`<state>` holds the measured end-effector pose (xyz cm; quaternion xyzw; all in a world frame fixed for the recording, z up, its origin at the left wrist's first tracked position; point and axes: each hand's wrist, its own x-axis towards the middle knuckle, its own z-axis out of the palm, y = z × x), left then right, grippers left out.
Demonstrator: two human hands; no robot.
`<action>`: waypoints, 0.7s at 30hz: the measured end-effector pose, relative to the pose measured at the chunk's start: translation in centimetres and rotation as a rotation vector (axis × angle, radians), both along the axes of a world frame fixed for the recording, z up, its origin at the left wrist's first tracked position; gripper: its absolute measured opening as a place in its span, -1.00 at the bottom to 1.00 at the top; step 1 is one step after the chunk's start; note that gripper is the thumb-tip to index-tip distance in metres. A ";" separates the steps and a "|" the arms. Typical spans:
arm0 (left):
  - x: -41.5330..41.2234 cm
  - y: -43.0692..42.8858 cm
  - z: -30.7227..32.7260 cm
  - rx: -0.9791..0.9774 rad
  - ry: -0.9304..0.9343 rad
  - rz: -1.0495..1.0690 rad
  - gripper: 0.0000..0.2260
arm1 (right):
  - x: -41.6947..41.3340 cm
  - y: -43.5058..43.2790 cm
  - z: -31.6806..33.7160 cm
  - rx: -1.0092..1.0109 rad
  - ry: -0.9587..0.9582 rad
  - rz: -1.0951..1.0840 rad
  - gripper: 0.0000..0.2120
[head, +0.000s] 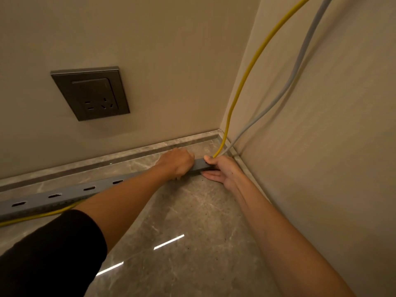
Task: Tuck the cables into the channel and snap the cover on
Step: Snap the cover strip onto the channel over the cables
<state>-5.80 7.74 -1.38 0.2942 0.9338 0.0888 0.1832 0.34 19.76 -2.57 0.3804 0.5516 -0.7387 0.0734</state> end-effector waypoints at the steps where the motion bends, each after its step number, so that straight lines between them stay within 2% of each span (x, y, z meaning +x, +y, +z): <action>1: -0.1 0.0 0.1 0.027 -0.030 0.025 -0.69 | 0.2 0.0 0.0 -0.021 0.019 -0.001 -0.95; 4: 0.1 0.1 0.2 0.089 -0.033 0.056 -0.67 | 0.8 0.2 -0.2 -0.054 0.093 0.010 -0.91; 10: 1.9 0.4 -0.7 0.015 0.235 -0.076 -0.78 | 2.1 0.4 -1.1 -0.112 0.228 0.033 -0.93; 12: 2.4 0.3 -0.8 0.016 0.289 -0.052 -0.79 | 2.4 0.4 -1.4 -0.129 0.263 0.006 -0.82; 14: 2.7 0.4 -0.9 -0.001 0.313 -0.036 -0.79 | 2.6 0.2 -1.7 -0.132 0.293 -0.015 -0.77; 18: 2.9 0.6 -0.7 -0.003 0.313 -0.018 -0.78 | 3.0 -0.3 -2.1 -0.087 0.339 -0.041 -0.88; 21: 3.0 0.6 -0.6 0.012 0.317 -0.019 -0.78 | 3.2 -0.7 -2.1 -0.044 0.368 -0.067 -0.86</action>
